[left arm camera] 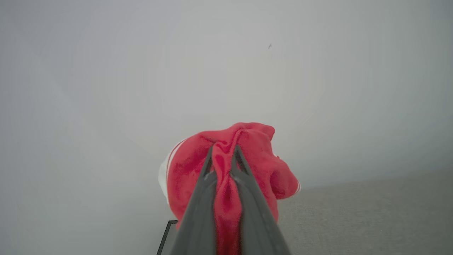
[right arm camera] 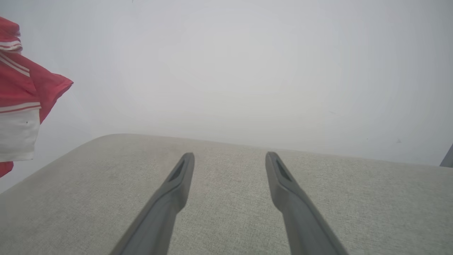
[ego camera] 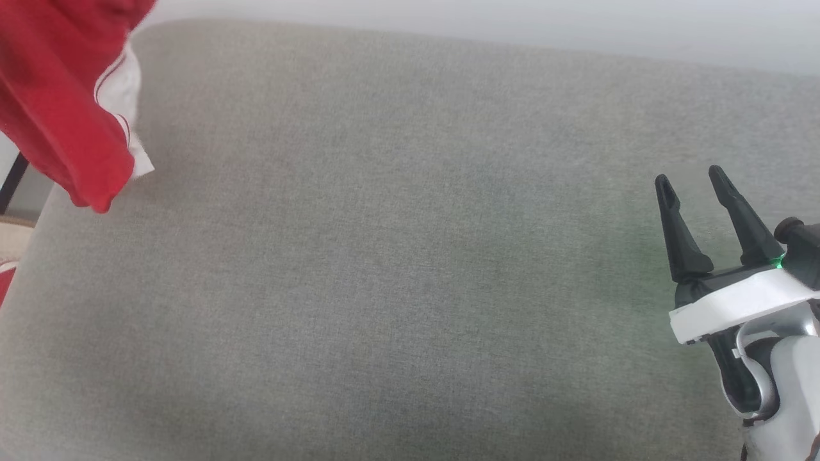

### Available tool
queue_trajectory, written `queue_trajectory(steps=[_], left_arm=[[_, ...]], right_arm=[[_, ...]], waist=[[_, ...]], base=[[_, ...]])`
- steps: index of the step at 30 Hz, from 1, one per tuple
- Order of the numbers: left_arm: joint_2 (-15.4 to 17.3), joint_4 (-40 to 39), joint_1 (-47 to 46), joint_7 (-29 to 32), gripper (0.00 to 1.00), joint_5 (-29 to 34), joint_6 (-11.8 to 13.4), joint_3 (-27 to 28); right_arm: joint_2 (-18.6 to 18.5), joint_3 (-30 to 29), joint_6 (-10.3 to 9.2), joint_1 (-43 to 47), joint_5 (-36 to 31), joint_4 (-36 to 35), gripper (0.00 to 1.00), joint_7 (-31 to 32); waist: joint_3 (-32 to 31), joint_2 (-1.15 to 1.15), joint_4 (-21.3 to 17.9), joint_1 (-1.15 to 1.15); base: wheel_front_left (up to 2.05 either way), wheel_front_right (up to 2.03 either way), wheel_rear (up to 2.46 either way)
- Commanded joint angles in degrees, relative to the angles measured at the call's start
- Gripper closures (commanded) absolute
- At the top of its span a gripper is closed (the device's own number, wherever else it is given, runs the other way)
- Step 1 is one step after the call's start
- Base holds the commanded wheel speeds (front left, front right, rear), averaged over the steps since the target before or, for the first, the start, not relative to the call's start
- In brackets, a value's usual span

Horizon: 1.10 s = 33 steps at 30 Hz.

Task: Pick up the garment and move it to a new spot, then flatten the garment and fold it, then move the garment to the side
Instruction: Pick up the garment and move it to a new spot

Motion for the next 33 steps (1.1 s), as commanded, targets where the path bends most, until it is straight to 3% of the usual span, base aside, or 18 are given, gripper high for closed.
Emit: queue_trajectory(steps=[1, 5, 9, 17, 25, 33], left_arm=[[0.6, -2.5, 0.7, 1.0, 1.00, -0.6, -0.1, -0.5], [1.0, -8.3, 1.7, 3.6, 1.00, -1.9, -0.1, -1.1], [1.7, -19.4, 3.8, 8.4, 1.00, -2.5, 1.3, -2.3], [1.9, -33.7, 6.8, 15.5, 1.00, -3.1, 4.2, -4.7], [-1.4, -42.7, 8.0, 20.5, 1.00, -3.4, 5.8, -9.0], [-6.5, -45.3, 9.5, 23.0, 1.00, -2.8, 5.8, -15.2]], right_arm=[[0.5, -0.1, -0.02, 0.5, 0.4, 0.1, 0.00, -0.7], [0.8, -0.4, -0.02, 0.5, 0.5, 1.0, 0.00, -1.3], [1.5, -1.1, -0.02, 0.4, 0.3, 1.7, 0.00, -2.0], [2.5, -1.8, -0.01, -0.1, 0.2, 2.9, 0.00, -3.2], [3.6, -3.2, -0.02, -0.1, 0.5, 4.3, 0.00, -4.6], [5.0, -3.5, -0.01, -0.2, 1.0, 6.1, 0.00, -6.1]], waist=[[-1.2, 0.00, -0.7, 0.00], [-2.4, 0.00, -1.5, 0.00], [-3.5, 0.00, -3.8, 0.00], [-3.8, 0.00, -9.9, 0.00], [-2.7, 0.00, -16.3, 0.00], [-0.3, 0.00, -20.5, 0.00]], base=[[0.00, 0.00, 0.00], [0.00, 0.00, 0.00], [0.00, 0.00, 0.00], [0.00, 0.00, 0.00], [0.00, 0.00, 0.00], [0.00, 0.00, 0.00]])
